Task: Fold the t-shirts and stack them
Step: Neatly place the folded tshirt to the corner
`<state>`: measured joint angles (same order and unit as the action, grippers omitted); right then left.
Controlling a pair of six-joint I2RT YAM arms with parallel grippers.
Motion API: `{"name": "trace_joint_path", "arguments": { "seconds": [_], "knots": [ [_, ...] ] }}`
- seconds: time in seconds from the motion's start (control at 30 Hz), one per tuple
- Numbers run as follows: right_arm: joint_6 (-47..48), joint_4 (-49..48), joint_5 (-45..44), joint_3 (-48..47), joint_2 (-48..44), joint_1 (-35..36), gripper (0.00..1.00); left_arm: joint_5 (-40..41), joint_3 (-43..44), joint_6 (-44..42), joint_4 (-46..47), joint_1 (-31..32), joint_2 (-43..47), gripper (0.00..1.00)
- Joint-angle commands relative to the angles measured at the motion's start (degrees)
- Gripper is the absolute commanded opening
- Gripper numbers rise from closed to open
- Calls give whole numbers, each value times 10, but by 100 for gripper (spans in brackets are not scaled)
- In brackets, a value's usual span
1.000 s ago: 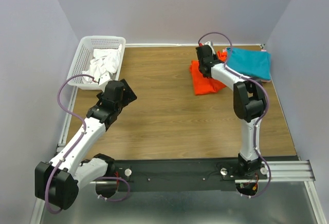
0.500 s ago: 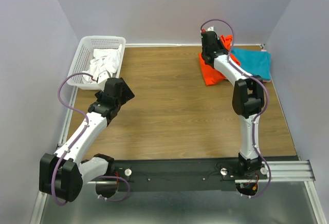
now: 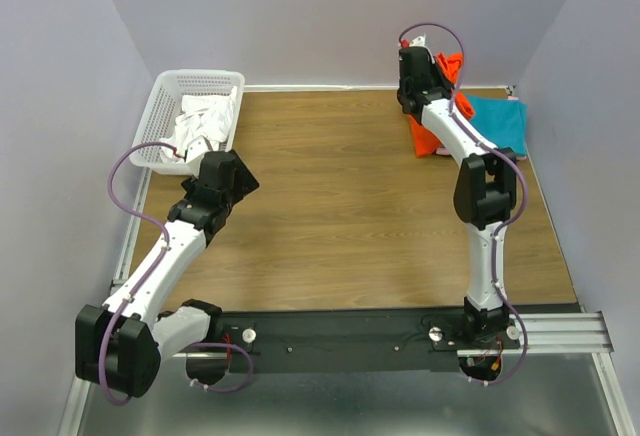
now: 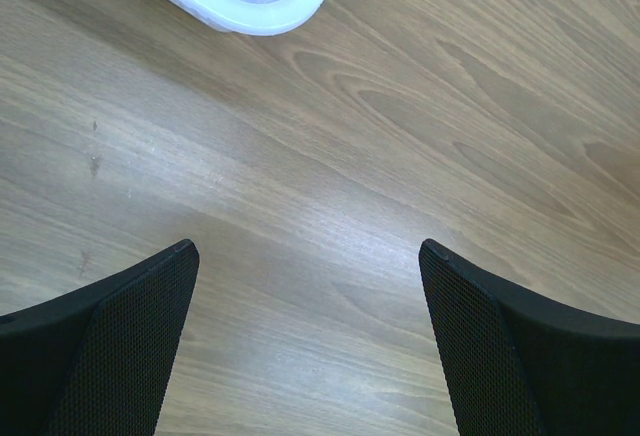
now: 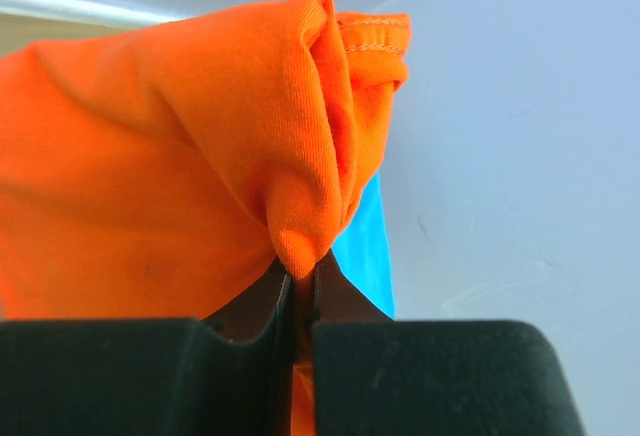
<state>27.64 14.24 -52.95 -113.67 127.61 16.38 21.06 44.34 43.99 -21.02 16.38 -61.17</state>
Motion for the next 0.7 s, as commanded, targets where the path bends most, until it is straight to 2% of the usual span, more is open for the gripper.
{"name": "trace_joint_path", "arguments": {
  "seconds": [0.0,0.67],
  "knots": [
    [-4,-17,-36,-45,-32,-8,1,21,10,0,4,-5,15,98],
    [-1,-18,-15,-108,-63,-22,1,16,8,-2,17,-6,22,98]
  ]
}}
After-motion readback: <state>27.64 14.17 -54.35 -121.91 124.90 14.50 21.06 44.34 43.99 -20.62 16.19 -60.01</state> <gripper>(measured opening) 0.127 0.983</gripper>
